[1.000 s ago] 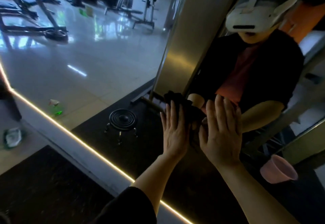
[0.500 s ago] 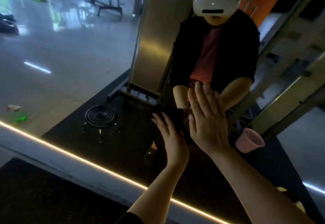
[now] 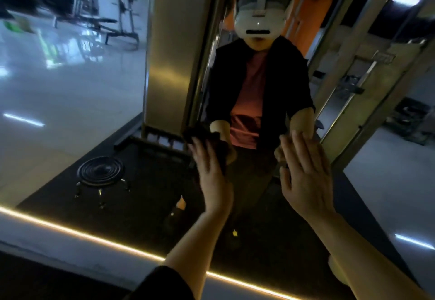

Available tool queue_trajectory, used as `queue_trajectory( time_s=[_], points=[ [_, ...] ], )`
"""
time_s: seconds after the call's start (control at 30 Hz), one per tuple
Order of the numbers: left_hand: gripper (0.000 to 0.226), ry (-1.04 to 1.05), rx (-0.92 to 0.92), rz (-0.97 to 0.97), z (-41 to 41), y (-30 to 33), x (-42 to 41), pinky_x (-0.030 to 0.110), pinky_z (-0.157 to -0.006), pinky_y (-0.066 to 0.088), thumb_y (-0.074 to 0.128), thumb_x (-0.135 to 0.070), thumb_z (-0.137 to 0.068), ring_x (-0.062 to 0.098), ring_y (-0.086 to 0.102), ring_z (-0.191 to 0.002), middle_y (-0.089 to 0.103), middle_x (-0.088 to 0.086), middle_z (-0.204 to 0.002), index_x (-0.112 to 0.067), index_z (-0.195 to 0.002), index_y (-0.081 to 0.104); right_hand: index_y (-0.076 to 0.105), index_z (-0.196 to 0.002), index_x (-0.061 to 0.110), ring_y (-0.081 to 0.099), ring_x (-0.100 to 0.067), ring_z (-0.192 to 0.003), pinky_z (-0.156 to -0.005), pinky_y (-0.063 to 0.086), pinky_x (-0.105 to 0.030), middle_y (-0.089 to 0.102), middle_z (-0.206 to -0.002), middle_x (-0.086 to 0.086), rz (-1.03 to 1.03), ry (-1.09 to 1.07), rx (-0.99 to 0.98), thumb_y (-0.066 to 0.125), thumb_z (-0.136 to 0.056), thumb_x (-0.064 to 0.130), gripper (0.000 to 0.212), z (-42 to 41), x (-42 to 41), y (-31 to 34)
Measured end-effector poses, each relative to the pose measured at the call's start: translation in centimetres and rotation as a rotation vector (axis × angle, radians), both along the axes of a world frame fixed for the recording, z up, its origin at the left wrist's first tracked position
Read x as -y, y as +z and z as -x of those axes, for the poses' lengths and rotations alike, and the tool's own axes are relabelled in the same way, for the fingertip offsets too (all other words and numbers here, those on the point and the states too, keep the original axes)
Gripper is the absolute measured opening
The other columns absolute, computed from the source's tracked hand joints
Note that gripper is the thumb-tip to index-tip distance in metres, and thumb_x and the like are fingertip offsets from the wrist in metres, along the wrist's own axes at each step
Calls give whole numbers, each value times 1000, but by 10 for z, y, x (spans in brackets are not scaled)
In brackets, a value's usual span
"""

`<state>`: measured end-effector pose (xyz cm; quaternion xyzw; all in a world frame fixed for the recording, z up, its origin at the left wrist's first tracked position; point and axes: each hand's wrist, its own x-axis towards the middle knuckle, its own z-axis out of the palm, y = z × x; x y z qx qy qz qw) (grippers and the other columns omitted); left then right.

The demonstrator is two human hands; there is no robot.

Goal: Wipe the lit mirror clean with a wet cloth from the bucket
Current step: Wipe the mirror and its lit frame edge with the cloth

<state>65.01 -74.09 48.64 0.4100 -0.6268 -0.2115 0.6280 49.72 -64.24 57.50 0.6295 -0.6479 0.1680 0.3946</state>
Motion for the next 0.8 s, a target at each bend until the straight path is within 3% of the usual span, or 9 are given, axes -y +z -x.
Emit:
queue_trajectory(
  time_s=[0.1,0.17,0.23,0.33,0.47,0.53,0.6,0.73,0.8],
  points=[
    [75,-179,106,69,44,-30,-47,29,-118,6,45,-20,-96,23,-16,-150,-19,-4,-163,-19,-157,1,35,-152,8,16,-26,-152,-122,17,-47,21,-163,-12,-25,80,-38,55,-92,19,65,20,-8,2],
    [81,-99,109,30,39,-39,-39,45,-120,7,52,-14,-95,23,-17,-150,-19,-2,-163,-21,-157,-1,35,-152,8,16,-26,-152,-121,19,-50,22,-163,-11,-54,116,-50,55,-92,20,64,33,-15,5],
    [88,39,2,-232,22,-26,-18,56,-120,14,51,0,-92,23,-18,-149,-23,-1,-162,-22,-157,-5,36,-151,8,15,-25,-152,-120,21,-52,22,-163,-11,-80,124,-48,54,-92,21,64,46,-25,6],
    [91,128,-240,-632,14,14,-4,47,-122,13,41,16,-89,23,-14,-149,-27,-1,-160,-22,-155,-9,36,-151,6,15,-26,-152,-122,17,-48,23,-162,-11,-81,133,-11,54,-90,20,65,63,-38,1],
    [95,34,-99,-365,71,29,-59,42,-121,12,46,11,-91,14,-19,-146,-30,-9,-156,-35,-149,-13,37,-150,10,16,-26,-152,-121,21,-47,23,-162,-11,-94,180,116,51,-92,22,61,64,-44,-9],
    [79,-213,-24,-205,95,23,-96,38,-122,12,49,-14,-98,7,-13,-148,-19,-12,-161,-36,-152,-5,42,-147,14,25,-23,-149,-116,33,-44,29,-160,-7,-111,259,246,45,-98,26,51,56,-46,-20],
    [59,-502,-151,-149,101,34,-122,34,-120,22,42,-35,-102,2,10,-149,6,-13,-164,-38,-153,13,45,-146,20,37,-14,-142,-110,43,-40,38,-156,1,-133,398,494,40,-100,32,48,46,-52,-34],
    [51,-729,-257,-211,72,49,-130,34,-112,40,34,-6,-104,9,39,-140,42,-9,-151,-28,-150,35,48,-142,25,43,-2,-136,-112,41,-37,46,-148,11,-148,632,1134,50,-100,29,42,24,-53,-38],
    [55,-720,-305,-204,50,63,-123,38,-99,50,35,3,-99,21,54,-129,57,1,-138,-32,-142,44,53,-137,24,49,-1,-131,-111,43,-35,53,-142,11,-140,680,1273,57,-97,13,41,8,-47,-22]
  ],
)
